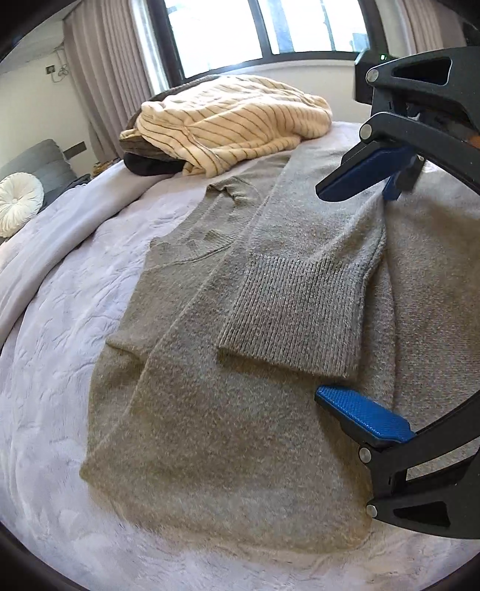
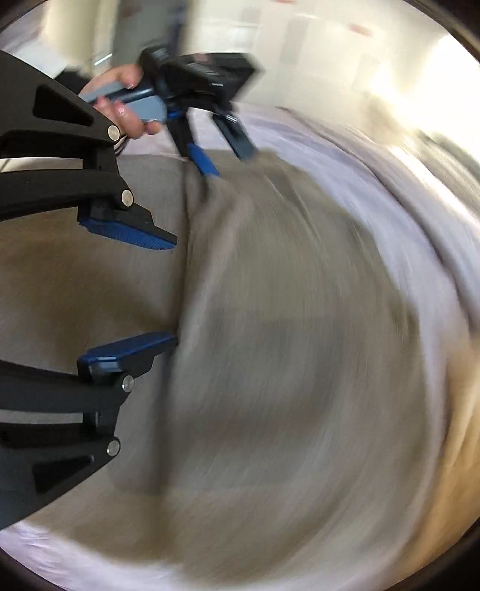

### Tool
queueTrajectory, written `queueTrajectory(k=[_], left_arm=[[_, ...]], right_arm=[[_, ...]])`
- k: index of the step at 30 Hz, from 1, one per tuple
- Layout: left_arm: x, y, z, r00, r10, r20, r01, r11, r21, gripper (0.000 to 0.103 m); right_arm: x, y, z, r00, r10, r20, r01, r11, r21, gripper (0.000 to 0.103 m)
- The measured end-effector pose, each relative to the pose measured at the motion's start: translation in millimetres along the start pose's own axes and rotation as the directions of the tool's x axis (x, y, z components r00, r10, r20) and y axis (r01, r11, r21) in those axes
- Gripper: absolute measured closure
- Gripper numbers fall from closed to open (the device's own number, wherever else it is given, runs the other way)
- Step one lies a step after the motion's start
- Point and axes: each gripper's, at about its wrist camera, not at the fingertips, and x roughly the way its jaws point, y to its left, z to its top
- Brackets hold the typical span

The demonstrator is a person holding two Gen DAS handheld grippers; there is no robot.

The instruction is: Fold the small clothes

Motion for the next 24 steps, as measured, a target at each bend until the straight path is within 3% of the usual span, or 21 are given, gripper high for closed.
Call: queueTrajectory(k=[4,5,6,7,8,9,12,16,18,21,24], left_arm=[[6,-10,2,1.000,0.020,-0.012,-0.019,0.999,0.034,0.005],[6,-12,2,1.000,0.028,-0.012,-0.028,0.999,0.045,0.018],[9,-15,2,0.999,0.050,-0.019,-0.049,0.997,0.062,0.041],[11,-16,2,0.997,0.072,-0.026,-0.070,0.995,0.070,0.054],[12,-17,3,0.996,0.089,-0.031,-0.087,0.993,0.075,0.081],[11,-15,3,0.996,0.084,-0.037,-0.081,0.994,0.071,0.084],[-3,-21,-4,0.998,0.070,0.006,-0.070,0.993,0.099,0.084],[-4,-22,-17,0.992,0.129,-0.005,-0.126,0.978,0.166,0.084],[2,-15,-21,0.980,0.201,-0.011,-0.196,0.965,0.172,0.084],[-7,-3,-21,0.975,0.220,0.014,-0.220,0.968,0.124,0.084],[-19,5,-17,0.957,0.286,0.050,-0.290,0.949,0.126,0.084]], right_arm=[[-34,-69,-4,0.992,0.048,0.113,-0.075,0.965,0.252,0.052],[-39,-81,-3,0.988,0.056,0.141,-0.096,0.951,0.295,0.053],[-44,-92,-1,0.982,0.062,0.177,-0.119,0.935,0.335,0.053],[-47,-97,2,0.978,0.059,0.202,-0.129,0.927,0.353,0.056],[-49,-100,6,0.974,0.048,0.221,-0.128,0.924,0.362,0.085],[-53,-102,11,0.974,0.021,0.225,-0.102,0.928,0.358,0.097],[-66,-88,18,0.973,-0.029,0.228,-0.029,0.968,0.250,0.097],[-63,-89,13,0.979,-0.105,0.177,0.075,0.983,0.169,0.097],[-57,-102,9,0.983,-0.096,0.157,0.066,0.980,0.188,0.097],[-58,-106,6,0.983,-0.081,0.166,0.045,0.976,0.212,0.097],[-69,-106,-1,0.984,-0.106,0.145,0.077,0.978,0.194,0.094]])
